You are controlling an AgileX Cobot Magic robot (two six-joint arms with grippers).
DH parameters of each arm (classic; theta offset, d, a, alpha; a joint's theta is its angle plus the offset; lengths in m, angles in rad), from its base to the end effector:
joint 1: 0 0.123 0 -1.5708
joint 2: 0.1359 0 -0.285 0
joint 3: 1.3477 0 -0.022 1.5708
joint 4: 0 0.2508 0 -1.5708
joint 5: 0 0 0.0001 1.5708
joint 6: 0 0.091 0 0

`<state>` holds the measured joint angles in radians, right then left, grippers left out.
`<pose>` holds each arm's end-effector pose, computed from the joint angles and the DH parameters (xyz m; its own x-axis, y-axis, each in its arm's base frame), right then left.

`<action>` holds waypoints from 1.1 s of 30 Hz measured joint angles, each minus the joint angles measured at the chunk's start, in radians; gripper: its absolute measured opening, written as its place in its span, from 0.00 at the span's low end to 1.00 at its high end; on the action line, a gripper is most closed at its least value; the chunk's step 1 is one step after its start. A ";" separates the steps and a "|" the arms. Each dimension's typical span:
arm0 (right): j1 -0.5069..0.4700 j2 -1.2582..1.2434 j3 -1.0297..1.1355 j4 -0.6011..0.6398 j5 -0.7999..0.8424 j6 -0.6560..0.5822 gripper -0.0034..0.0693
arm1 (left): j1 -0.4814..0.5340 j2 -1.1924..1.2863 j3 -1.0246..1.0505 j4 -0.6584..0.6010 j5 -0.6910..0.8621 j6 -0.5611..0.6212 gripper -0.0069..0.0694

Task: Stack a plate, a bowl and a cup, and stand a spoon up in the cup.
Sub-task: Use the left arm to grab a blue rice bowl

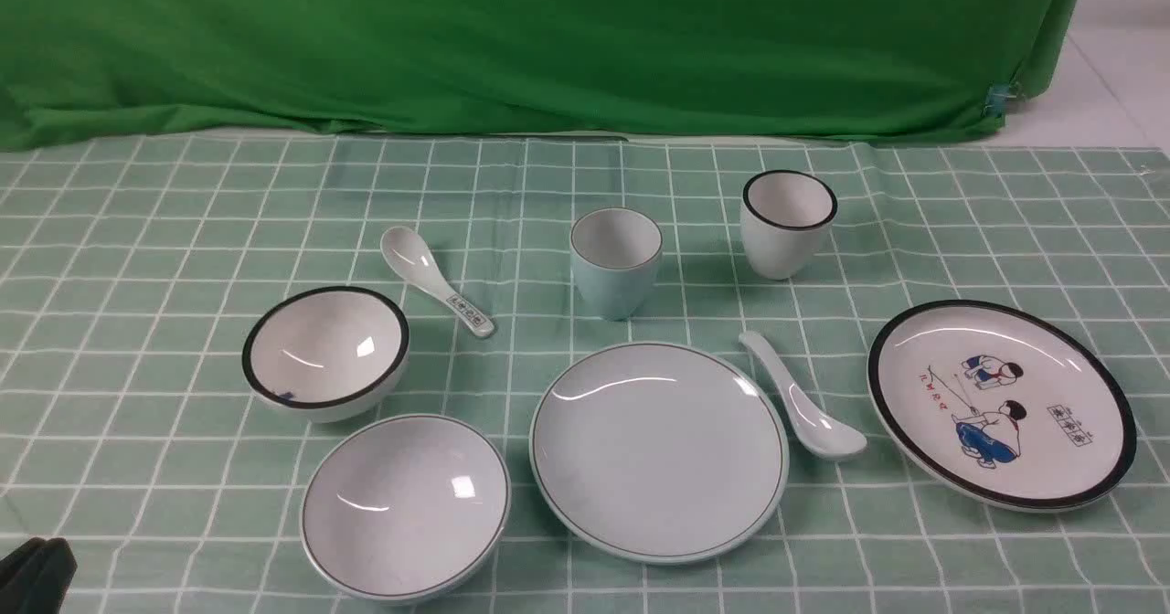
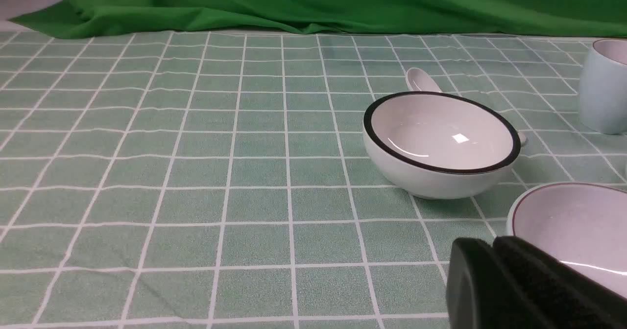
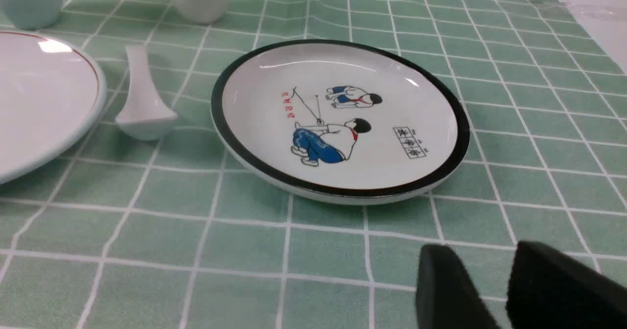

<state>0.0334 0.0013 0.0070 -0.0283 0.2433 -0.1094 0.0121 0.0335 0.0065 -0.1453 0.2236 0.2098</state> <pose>0.0557 0.0012 0.1887 -0.1583 -0.1418 -0.9772 -0.0487 0.9895 -0.1357 0.0582 -0.0022 0.1890 -0.1715 0.0659 -0.9830 0.0313 0.9976 0.0614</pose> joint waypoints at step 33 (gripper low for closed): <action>0.002 0.000 0.000 0.050 -0.061 0.066 0.38 | -0.001 0.000 0.000 -0.325 -0.602 -0.351 0.11</action>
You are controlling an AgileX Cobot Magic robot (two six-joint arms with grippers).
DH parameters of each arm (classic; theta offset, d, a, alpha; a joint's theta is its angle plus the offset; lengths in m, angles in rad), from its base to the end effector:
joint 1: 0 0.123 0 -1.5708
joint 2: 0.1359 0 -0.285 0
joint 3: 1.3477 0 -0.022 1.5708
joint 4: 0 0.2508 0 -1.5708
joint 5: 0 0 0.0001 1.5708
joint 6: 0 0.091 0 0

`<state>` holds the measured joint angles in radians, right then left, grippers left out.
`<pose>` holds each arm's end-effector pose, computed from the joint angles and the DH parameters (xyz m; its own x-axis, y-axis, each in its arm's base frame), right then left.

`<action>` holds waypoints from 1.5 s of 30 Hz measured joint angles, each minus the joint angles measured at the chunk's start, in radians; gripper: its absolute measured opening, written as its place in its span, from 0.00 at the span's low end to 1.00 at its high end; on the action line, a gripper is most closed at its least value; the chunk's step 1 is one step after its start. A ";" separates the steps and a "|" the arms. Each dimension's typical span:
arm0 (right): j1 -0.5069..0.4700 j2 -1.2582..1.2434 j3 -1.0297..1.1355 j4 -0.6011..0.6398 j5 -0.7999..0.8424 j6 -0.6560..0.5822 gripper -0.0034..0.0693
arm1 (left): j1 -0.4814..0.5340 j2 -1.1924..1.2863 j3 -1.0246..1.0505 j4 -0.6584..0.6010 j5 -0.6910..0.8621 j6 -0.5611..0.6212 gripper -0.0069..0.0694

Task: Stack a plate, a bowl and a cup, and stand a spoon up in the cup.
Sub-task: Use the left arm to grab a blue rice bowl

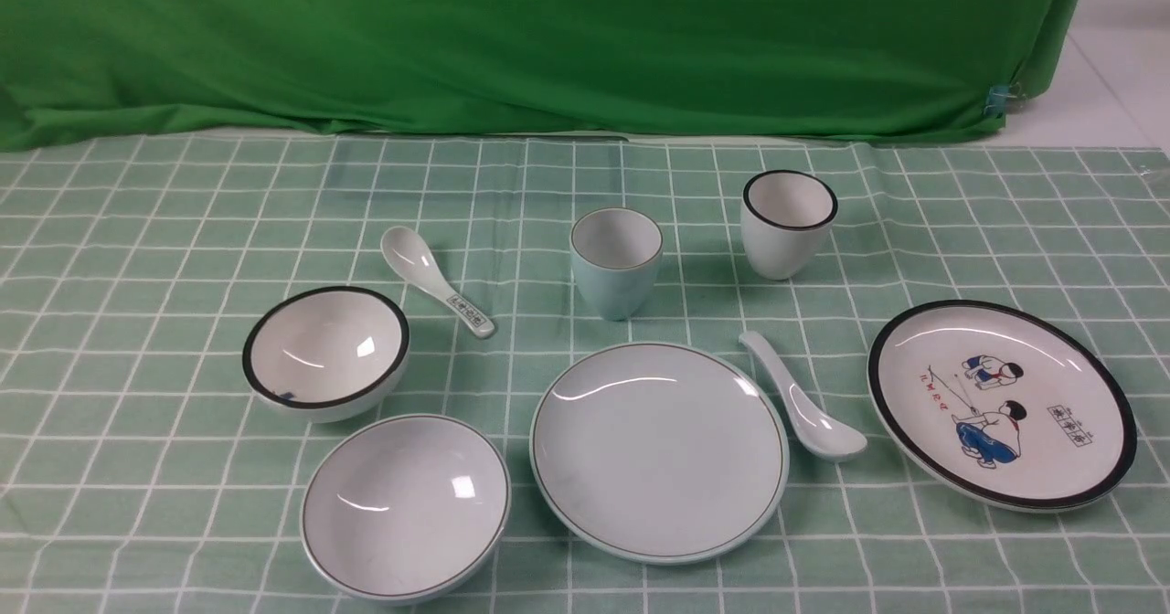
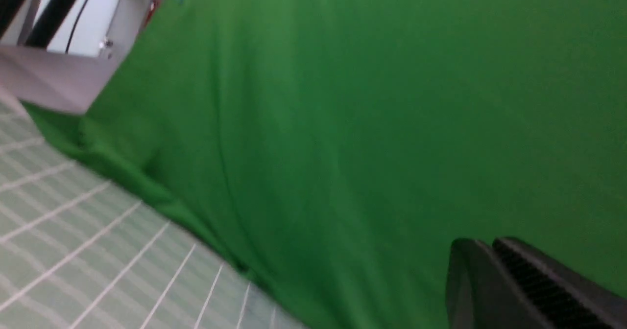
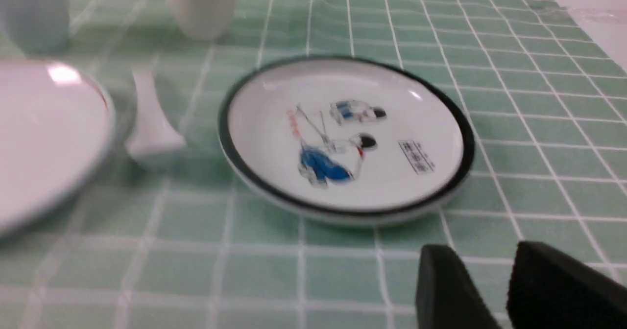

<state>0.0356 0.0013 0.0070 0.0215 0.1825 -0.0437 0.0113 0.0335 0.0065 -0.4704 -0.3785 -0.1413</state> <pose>0.0564 0.0024 0.1942 -0.1024 -0.0262 -0.9944 -0.0418 0.9989 -0.0220 0.0515 0.0158 0.2387 0.4072 -0.5379 -0.7381 0.0694 0.8240 -0.5623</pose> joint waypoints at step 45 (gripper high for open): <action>0.107 0.834 -0.990 0.141 0.911 -0.124 0.08 | -0.349 1.489 -0.937 0.531 1.267 -0.147 0.26</action>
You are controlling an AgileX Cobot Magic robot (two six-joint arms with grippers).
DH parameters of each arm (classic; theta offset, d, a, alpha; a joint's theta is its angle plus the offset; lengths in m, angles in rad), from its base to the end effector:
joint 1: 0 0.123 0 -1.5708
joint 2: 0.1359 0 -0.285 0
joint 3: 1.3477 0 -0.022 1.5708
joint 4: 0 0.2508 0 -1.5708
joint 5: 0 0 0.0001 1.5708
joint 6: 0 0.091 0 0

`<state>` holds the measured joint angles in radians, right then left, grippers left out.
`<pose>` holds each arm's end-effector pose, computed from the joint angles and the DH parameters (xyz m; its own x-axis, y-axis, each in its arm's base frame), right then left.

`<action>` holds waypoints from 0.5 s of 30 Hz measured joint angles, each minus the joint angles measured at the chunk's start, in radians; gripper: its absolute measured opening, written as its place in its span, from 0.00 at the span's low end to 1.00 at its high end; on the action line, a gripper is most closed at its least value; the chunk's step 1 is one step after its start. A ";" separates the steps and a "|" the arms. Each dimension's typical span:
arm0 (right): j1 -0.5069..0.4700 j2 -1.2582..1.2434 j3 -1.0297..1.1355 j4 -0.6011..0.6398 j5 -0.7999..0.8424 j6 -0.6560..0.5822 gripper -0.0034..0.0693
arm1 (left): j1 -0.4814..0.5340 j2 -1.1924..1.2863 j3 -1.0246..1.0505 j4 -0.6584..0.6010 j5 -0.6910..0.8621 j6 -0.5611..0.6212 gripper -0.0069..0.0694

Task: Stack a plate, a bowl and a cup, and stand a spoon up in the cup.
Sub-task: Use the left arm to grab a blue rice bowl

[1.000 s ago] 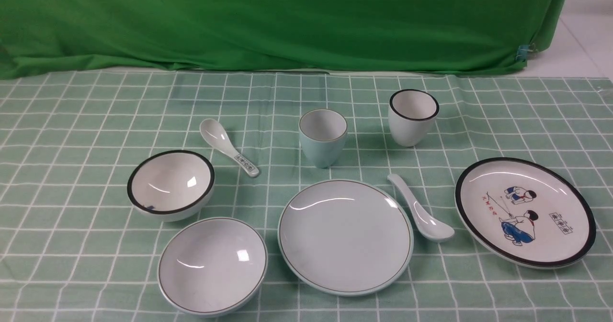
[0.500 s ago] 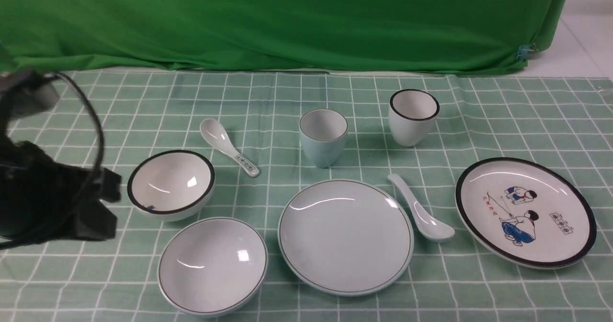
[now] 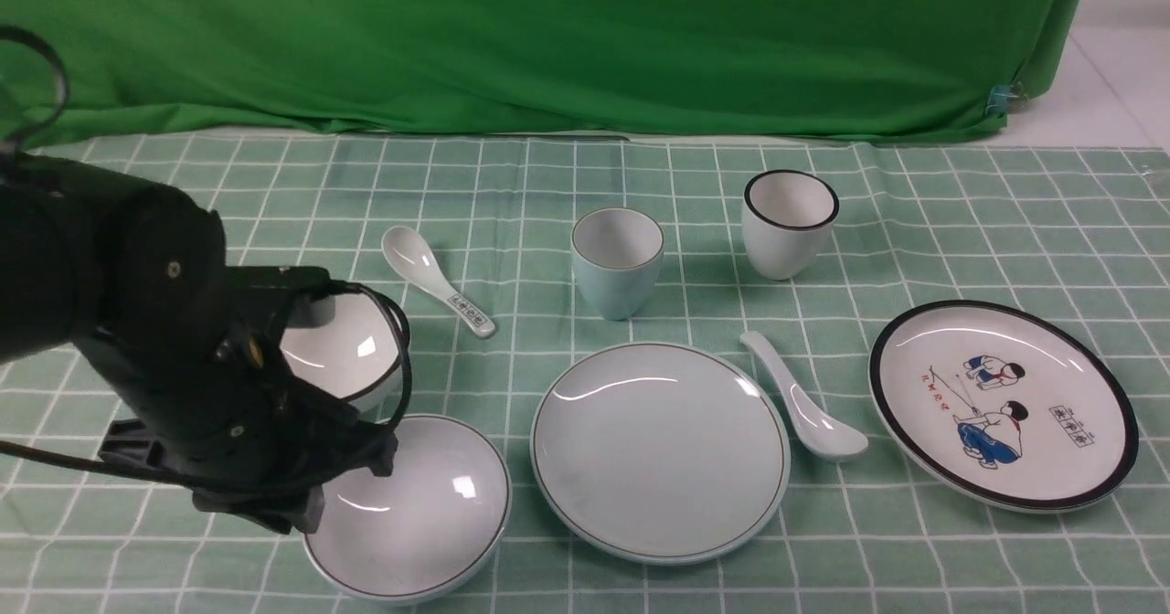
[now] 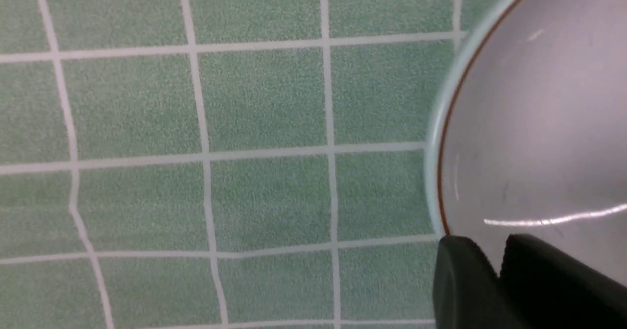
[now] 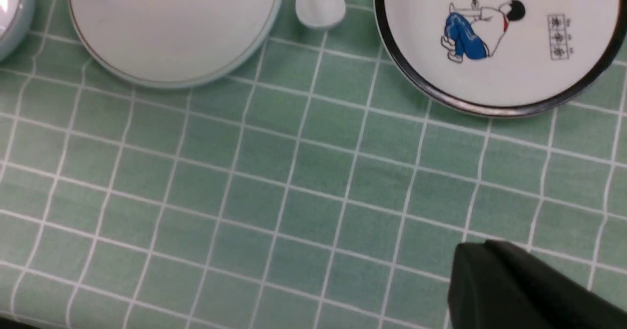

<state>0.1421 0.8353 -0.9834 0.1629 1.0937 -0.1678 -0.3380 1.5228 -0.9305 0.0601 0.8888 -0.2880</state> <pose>0.1338 0.0324 0.3703 -0.7208 -0.1954 -0.6650 -0.3018 0.9522 0.0473 0.2572 -0.0859 0.2153 -0.9797 0.0823 -0.1827 0.0836 0.9965 0.0007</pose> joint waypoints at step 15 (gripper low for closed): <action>0.000 0.000 0.039 0.063 -0.076 -0.010 0.09 | 0.000 0.117 0.049 0.013 -0.153 -0.080 0.74</action>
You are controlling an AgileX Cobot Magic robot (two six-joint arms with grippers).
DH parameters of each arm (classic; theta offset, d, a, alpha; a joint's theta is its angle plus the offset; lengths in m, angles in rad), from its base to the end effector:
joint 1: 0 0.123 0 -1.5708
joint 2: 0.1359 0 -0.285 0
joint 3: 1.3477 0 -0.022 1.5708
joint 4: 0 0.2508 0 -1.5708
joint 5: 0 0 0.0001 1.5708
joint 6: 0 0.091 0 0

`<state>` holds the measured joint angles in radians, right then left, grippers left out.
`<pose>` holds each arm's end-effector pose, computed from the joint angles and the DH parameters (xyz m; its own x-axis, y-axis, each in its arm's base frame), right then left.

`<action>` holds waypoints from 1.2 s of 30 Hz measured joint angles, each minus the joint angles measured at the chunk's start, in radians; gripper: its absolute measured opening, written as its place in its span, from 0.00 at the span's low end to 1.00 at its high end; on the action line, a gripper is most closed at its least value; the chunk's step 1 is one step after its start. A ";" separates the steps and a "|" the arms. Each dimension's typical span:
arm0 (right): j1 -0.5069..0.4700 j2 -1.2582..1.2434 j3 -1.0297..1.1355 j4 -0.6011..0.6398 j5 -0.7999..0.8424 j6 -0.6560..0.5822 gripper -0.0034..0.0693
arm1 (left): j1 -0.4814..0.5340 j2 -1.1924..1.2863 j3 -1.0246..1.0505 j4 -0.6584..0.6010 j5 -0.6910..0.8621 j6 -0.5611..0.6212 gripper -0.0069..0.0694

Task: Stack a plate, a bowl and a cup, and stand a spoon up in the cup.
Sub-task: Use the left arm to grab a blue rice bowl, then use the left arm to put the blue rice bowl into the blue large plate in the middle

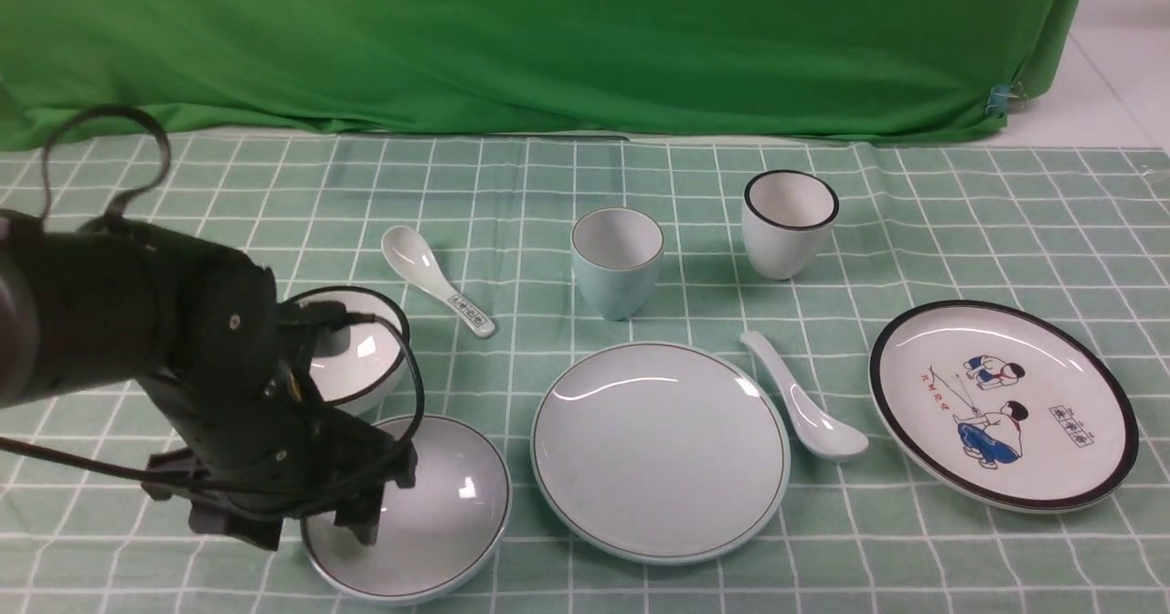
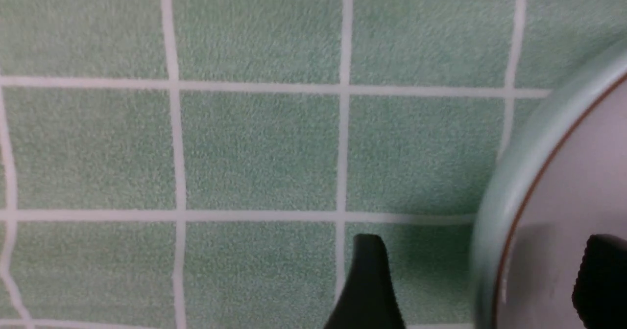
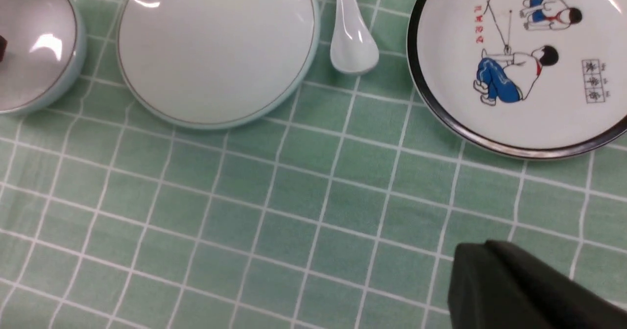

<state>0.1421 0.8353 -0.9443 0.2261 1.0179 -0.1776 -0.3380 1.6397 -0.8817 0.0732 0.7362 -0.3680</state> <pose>0.1385 0.0374 0.3640 -0.7004 -0.1571 -0.6962 -0.3099 0.9457 0.0984 0.2684 -0.0896 0.1737 -0.9850 0.0195 -0.1713 0.0206 0.9998 -0.0047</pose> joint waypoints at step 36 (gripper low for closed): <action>0.000 0.000 0.007 0.000 -0.024 -0.020 0.14 | -0.161 0.228 -0.463 -0.275 0.015 0.256 0.12</action>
<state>0.1421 0.8353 -0.9369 0.2261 0.9935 -0.1974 -0.4993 1.8681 -1.3444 -0.2022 0.7509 -0.1115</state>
